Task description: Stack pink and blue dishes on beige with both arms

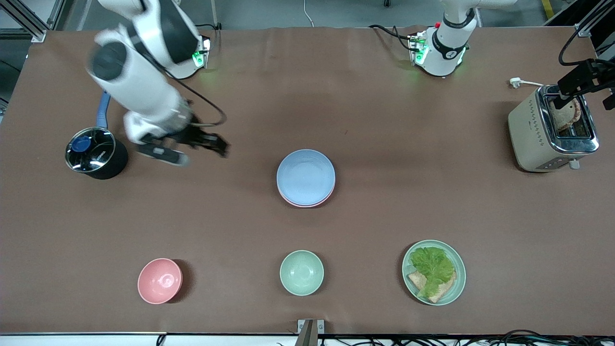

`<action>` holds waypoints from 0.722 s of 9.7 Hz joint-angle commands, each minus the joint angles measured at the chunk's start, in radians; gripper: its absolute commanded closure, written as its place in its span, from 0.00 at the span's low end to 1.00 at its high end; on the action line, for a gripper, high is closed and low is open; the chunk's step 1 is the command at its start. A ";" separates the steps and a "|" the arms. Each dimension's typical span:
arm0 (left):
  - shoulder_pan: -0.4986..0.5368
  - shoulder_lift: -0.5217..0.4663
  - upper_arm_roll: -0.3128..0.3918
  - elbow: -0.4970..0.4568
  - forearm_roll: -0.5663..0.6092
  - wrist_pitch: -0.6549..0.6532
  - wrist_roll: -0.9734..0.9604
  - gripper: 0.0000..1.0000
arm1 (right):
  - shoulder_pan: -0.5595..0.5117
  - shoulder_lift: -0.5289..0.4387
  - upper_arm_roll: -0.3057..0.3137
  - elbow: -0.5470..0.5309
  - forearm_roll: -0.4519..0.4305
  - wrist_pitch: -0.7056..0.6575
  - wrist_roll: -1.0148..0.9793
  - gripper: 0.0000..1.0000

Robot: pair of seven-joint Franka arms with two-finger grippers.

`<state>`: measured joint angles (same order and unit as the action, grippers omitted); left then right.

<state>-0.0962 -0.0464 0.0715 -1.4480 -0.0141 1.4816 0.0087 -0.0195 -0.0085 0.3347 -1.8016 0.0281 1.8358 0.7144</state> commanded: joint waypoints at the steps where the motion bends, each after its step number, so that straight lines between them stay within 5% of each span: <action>1: 0.021 -0.003 -0.018 -0.031 0.008 -0.011 -0.013 0.00 | -0.007 -0.008 -0.180 0.152 -0.037 -0.192 -0.190 0.00; 4: 0.041 0.000 -0.045 -0.031 0.009 -0.009 -0.035 0.00 | -0.010 -0.070 -0.414 0.165 -0.031 -0.253 -0.557 0.00; 7: 0.041 -0.004 -0.053 -0.037 0.011 -0.018 -0.055 0.00 | -0.028 0.041 -0.424 0.422 -0.048 -0.409 -0.616 0.00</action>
<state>-0.0677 -0.0476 0.0375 -1.4512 -0.0140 1.4780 -0.0272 -0.0428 -0.0549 -0.0983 -1.5175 0.0012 1.5073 0.1082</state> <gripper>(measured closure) 0.000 0.000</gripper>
